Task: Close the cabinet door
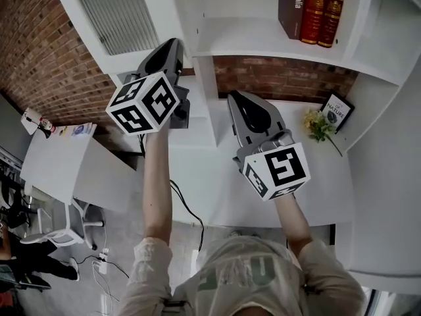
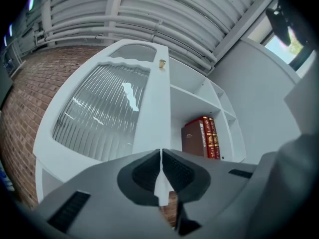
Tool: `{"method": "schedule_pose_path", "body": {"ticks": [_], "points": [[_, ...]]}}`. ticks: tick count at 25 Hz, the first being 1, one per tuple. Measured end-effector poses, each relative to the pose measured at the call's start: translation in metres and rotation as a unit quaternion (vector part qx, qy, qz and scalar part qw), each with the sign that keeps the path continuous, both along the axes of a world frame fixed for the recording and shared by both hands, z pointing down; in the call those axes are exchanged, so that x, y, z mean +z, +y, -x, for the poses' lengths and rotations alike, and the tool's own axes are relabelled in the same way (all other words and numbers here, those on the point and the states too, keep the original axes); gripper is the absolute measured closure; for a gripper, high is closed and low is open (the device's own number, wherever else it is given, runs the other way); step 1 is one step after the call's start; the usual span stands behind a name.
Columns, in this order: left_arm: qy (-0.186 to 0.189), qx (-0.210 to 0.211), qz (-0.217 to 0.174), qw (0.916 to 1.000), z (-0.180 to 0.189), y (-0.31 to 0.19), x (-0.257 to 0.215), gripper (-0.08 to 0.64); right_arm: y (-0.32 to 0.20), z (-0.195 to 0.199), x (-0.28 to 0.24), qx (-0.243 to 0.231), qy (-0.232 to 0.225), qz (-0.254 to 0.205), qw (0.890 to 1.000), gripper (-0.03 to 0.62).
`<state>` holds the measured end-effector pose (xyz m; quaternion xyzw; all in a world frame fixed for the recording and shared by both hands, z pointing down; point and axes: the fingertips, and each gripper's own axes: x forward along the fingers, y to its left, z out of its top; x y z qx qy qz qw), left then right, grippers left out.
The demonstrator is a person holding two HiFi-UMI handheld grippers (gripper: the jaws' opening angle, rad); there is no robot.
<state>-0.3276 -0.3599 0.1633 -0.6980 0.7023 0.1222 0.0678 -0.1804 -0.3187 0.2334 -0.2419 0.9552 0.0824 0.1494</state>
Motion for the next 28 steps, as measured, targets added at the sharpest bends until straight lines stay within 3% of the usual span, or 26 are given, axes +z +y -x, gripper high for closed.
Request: {"method": "schedule_pose_path", "body": {"ticks": [11, 25, 28], "points": [[-0.056, -0.041, 0.013, 0.9975, 0.005, -0.026, 0.002, 0.537, -0.011, -0.008, 0.003, 0.029, 0.004, 0.001, 1.000, 0.574], [-0.057, -0.055, -0.004, 0.9968, 0.009, -0.037, 0.003, 0.543, -0.026, -0.015, 0.013, 0.054, 0.013, 0.005, 0.998, 0.574], [-0.083, -0.083, -0.009, 0.9931, 0.009, -0.037, 0.003, 0.543, -0.027, -0.020, 0.016, 0.060, 0.016, 0.009, 0.998, 0.574]]}}
